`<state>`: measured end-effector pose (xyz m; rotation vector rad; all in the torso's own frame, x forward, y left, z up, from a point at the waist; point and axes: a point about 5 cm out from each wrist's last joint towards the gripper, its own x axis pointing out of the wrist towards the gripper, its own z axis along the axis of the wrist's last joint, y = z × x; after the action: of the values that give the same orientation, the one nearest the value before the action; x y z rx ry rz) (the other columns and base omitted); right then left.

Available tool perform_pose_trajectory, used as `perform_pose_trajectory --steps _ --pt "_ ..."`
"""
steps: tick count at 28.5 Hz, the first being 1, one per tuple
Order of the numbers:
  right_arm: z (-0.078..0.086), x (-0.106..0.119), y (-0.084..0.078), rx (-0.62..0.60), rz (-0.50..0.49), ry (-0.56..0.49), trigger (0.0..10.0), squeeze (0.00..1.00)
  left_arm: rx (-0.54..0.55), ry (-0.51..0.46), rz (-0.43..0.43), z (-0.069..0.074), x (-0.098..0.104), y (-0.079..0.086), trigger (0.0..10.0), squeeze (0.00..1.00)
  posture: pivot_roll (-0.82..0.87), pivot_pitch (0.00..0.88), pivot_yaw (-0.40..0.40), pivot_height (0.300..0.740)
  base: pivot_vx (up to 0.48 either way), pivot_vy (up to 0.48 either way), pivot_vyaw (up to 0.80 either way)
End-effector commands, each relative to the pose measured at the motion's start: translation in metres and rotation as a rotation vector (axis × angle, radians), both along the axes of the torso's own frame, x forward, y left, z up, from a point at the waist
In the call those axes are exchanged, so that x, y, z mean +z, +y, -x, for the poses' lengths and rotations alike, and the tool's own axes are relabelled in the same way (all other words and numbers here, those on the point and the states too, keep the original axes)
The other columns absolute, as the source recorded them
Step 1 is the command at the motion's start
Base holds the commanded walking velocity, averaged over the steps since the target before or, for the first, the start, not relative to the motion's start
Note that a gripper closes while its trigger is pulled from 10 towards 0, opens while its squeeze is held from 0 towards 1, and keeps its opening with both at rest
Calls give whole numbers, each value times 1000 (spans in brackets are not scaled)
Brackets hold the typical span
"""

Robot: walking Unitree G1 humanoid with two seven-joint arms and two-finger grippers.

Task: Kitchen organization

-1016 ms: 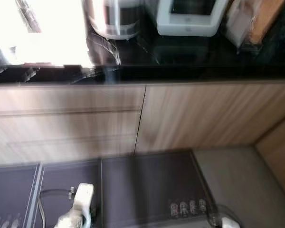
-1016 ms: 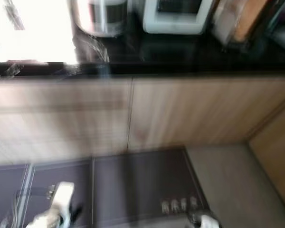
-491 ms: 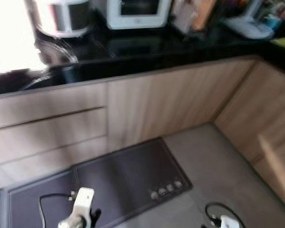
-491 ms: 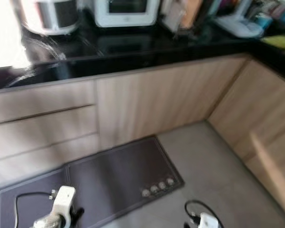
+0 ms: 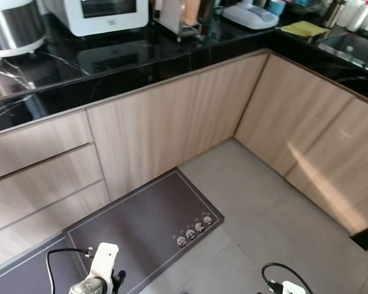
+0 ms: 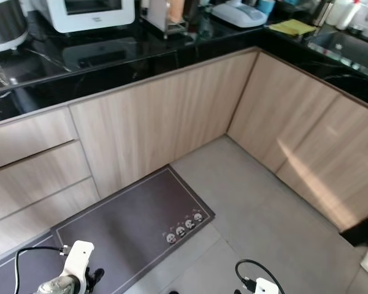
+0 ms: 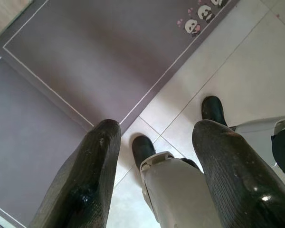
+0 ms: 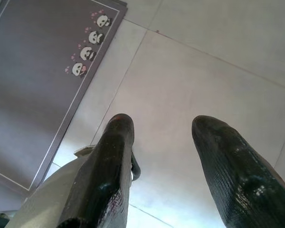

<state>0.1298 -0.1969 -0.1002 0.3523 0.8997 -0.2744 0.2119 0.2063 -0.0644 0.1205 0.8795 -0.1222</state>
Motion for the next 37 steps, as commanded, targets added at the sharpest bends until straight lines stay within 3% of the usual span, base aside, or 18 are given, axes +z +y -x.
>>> perform_pose_trajectory --steps 1,15,16,17,19,37 --pt "1 0 -4 -10 9 5 10000 0 -28 9 -12 2 -1 -2 10000 0 276 112 -107 740 0 0 -725" --pt "1 0 -4 -10 9 5 10000 0 -29 10 -12 2 -1 -2 10000 0 276 112 -107 740 0 0 -725" --pt "-8 2 5 -38 -5 -15 10000 0 -45 -12 -39 -6 5 6 10000 0 314 55 12 740 0 0 0" --pt "-20 5 17 -73 -26 -42 10000 0 -61 -43 -70 -16 13 14 10000 0 313 47 7 740 0 0 0" --pt "-22 5 19 -80 -31 -47 10000 0 -64 -50 -76 -18 15 16 10000 0 313 47 7 740 0 0 0" --pt "-10 3 1 -37 22 -21 10000 0 49 -51 31 -6 4 1 10000 0 280 59 -100 740 0 0 0"
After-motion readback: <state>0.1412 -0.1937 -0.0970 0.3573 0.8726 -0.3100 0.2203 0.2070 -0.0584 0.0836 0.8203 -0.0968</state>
